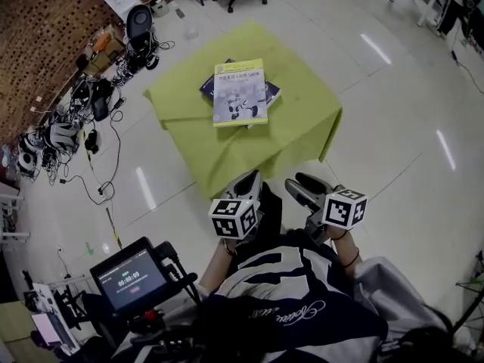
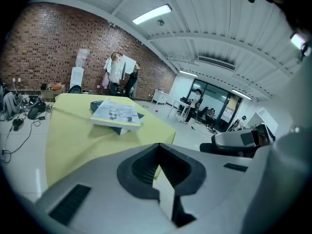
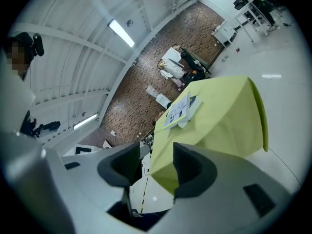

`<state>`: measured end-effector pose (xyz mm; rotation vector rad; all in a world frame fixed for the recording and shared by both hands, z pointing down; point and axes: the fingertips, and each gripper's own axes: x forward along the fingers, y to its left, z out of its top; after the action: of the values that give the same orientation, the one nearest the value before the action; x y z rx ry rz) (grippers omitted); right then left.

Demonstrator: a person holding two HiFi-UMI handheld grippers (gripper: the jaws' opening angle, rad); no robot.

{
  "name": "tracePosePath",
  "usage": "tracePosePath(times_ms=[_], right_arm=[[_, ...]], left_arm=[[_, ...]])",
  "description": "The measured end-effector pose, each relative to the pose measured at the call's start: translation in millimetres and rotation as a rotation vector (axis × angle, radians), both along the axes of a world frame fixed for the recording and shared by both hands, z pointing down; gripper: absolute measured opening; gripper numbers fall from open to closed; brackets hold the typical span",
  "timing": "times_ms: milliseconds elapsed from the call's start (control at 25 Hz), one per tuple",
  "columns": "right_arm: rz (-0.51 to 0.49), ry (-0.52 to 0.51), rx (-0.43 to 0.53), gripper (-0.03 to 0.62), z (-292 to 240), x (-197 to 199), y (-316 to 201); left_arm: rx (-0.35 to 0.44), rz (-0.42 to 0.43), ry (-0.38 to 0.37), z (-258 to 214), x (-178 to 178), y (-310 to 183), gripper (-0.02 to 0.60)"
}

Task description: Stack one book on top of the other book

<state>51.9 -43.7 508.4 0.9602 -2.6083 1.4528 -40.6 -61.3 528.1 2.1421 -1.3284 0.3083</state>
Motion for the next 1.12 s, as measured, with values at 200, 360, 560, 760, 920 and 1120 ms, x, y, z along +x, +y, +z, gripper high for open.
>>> tracePosePath(times_ms=[200, 360, 560, 760, 920, 1120], right_arm=[[-0.022, 0.033, 0.009, 0.189, 5.6, 16.1, 70.2], [-0.03, 0.043, -0.01, 0.156, 11.8, 26.2, 112.9], [-0.015, 0.051, 0.021, 0.082, 7.0, 21.8, 131.9], [-0.01, 0.042, 0.058, 0.065, -3.2, 9.8, 142.4], [-0.015, 0.072, 0.068, 0.032, -1.3, -8.2, 154.9], [-0.011, 0.09, 0.081, 0.006, -10.7, -50.3, 169.6]], left_arm=[[-0.033, -0.02, -0.012, 9.5, 17.3, 76.9, 0.003], [-0.046, -0.016, -0.044, 8.4, 26.9, 124.8, 0.003], [-0.016, -0.026, -0.084, -7.2, 18.0, 148.0, 0.003], [-0.003, 0.004, -0.104, -12.9, 16.3, 162.2, 0.003], [0.004, 0.048, -0.111, -11.4, 10.8, 179.1, 0.003], [0.023, 0.036, -0.107, -22.7, -31.6, 198.8, 0.003]])
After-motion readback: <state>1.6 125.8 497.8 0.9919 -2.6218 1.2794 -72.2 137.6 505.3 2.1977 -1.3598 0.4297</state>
